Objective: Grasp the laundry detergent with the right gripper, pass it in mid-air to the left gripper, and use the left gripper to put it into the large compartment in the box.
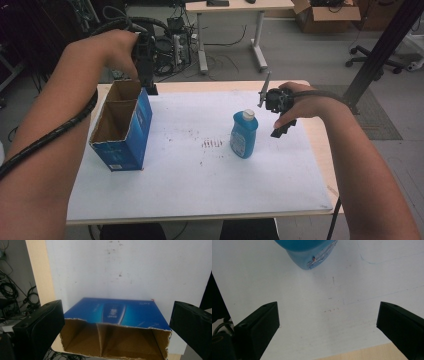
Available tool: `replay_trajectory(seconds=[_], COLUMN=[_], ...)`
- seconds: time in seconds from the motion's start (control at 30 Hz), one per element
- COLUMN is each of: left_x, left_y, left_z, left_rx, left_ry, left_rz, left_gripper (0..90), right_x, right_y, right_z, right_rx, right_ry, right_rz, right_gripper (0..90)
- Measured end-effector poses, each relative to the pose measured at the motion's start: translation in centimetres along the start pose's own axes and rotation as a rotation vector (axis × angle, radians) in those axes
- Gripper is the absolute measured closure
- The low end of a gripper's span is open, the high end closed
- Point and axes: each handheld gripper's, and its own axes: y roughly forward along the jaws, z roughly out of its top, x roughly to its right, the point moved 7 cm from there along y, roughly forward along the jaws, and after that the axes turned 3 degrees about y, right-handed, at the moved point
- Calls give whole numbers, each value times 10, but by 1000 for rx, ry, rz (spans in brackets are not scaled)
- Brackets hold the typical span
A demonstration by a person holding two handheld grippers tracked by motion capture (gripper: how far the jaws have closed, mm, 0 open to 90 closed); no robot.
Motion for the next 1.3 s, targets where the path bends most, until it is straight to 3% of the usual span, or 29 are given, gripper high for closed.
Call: replay_trajectory(seconds=[0.33, 0.4, 0.5, 0.6, 0.7, 0.83, 1.03, 1.2, 1.3], left_x=[12, 17, 32, 45, 56, 72, 94, 105, 112], left_y=[4, 4, 3, 5, 8, 12, 23, 33, 41], left_z=[-2, -2, 3, 3, 3, 2, -1, -2, -1], left_rx=[-5, -19, 19, 9, 15, 64, 29, 27, 54], left_ry=[-1, 9, 48, 73, 78, 75, 54, 19, 2], left_rz=[-16, -20, -46, -51, -60, -83, -108, -130, -152], left_gripper=[2, 2, 2, 2, 2, 2, 2, 2, 2], right_x=[3, 2, 1, -1, -3, -6, -9, -12, -14], right_y=[-5, -5, -4, -3, -1, 0, 1, 3, 3], right_z=[0, 0, -1, 2, 3, 3, -2, -7, -8], right_rx=[5, 8, 2, 8, 5, 2, -1, -3, 1], right_ry=[4, 6, 4, 1, -5, -5, -1, 11, 16], right_rz=[-12, -11, -10, -9, -12, -13, -13, -13, -12], right_gripper=[46, 44, 47, 49, 47, 48, 47, 48, 47])
